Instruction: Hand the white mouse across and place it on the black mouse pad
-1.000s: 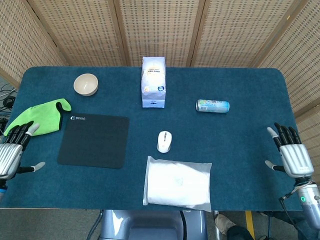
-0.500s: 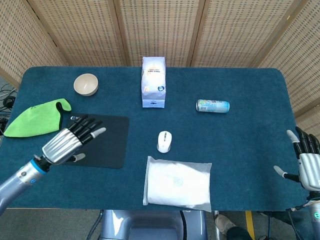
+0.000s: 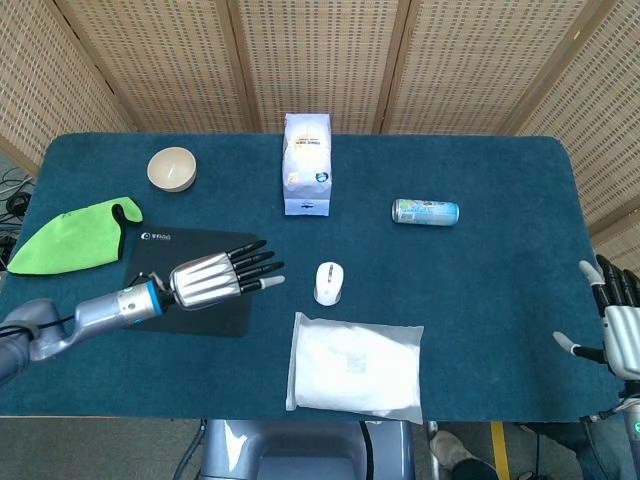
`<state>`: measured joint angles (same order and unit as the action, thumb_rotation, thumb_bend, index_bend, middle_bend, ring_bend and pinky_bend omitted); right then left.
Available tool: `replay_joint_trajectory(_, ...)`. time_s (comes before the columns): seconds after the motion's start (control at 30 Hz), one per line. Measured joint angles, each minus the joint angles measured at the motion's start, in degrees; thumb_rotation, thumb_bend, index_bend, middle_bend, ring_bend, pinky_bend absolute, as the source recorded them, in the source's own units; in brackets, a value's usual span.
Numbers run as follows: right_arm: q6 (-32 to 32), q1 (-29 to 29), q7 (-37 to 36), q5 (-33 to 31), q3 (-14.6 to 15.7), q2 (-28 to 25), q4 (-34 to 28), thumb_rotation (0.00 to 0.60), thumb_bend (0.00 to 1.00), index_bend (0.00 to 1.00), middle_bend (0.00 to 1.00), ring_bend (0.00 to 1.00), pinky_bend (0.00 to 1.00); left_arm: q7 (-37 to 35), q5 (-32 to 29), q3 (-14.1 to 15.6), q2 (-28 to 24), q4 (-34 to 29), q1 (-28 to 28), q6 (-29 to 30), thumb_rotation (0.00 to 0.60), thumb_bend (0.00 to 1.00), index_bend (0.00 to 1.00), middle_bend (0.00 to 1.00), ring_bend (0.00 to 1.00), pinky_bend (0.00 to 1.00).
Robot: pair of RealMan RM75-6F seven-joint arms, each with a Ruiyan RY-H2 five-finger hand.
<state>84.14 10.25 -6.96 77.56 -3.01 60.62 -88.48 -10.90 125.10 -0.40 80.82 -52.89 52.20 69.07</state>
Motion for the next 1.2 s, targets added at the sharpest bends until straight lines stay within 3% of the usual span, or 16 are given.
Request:
replay_joint_trajectory(0.27, -1.4, -0.7, -1.3, -1.3, -1.6, -0.4, 0.8, 0.600, 0.00, 0.00, 0.00, 0.00, 0.00, -4.8, 2.8, 3.2, 13.0, 20.2, 10.7, 0.9, 0.600, 0.13, 0.00, 0.00, 0.00, 0.00)
replay_joint_trajectory(0.47, -2.6, -1.1, -2.6, -2.5, -2.7, -0.6, 1.7, 0.600, 0.00, 0.00, 0.00, 0.00, 0.00, -9.6, 3.3, 7.4, 22.0, 31.0, 18.9, -2.0, 0.600, 0.12, 0.00, 0.00, 0.00, 0.04)
replay_joint_trajectory(0.7, -5.1, -1.4, -4.7, -4.2, -3.5, -1.2, 2.7, 0.600, 0.00, 0.00, 0.00, 0.00, 0.00, -13.5, 1.8, 11.0, 28.7, 38.0, 23.7, -6.1, 0.600, 0.11, 0.00, 0.00, 0.00, 0.10)
replay_joint_trajectory(1.2, -7.2, -2.1, -8.8, -4.4, -4.7, -1.5, 4.6, 0.600, 0.00, 0.00, 0.00, 0.00, 0.00, -16.0, -1.4, 17.4, 34.7, 44.2, 26.2, -11.7, 0.600, 0.12, 0.04, 0.00, 0.00, 0.16)
